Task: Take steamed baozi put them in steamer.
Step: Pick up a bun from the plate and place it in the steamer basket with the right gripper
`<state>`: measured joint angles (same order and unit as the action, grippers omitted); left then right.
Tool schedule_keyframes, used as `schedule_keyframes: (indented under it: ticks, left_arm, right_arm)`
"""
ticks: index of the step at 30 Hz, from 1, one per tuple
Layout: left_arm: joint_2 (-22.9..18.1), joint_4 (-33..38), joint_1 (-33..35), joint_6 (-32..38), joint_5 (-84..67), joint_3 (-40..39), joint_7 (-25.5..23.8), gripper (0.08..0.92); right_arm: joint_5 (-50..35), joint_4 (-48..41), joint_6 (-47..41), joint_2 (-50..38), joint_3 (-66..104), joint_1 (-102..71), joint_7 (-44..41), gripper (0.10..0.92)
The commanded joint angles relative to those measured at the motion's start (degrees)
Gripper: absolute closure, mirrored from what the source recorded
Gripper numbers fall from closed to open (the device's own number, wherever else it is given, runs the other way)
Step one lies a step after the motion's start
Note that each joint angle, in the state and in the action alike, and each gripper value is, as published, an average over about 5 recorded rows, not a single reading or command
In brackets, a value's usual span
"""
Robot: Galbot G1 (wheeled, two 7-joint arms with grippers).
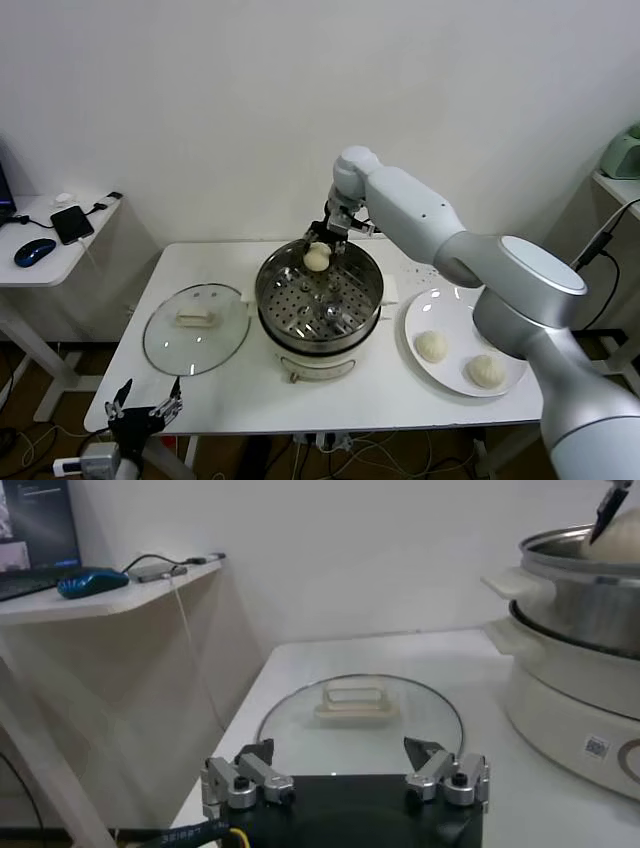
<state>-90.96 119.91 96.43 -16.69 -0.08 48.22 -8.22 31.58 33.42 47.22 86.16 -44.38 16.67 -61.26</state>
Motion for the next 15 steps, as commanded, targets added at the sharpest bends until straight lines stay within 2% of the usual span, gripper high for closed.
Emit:
schedule_keyframes:
  ticks: [1,10,12,15]
  left_arm:
    - [0.0,-0.3,-0.2,0.0,0.0,-0.1,0.0,0.177]
    - [-0.2,-1.0,-1.0,-0.2,0.0,-0.8,-0.1,0.177]
    - [-0.2,-1.3,-1.2,-0.2,0.0,-0.8,-0.1,0.177]
    - [-0.2,-1.5,-1.3,-0.3,0.1,-0.8,-0.1,0.177]
  right_arm:
    - [5.2,-1.1,2.8,0.7,0.1,-1.3,4.6,0.414]
    - [1.5,-1.0,2.8,1.3,-1.4,-1.2,3.0,0.413]
    - [0.2,-1.0,2.8,1.2,-2.0,-1.1,2.5,0.394]
    - [-3.8,-0.9,2.8,1.1,-3.7,-0.6,1.3,0.323]
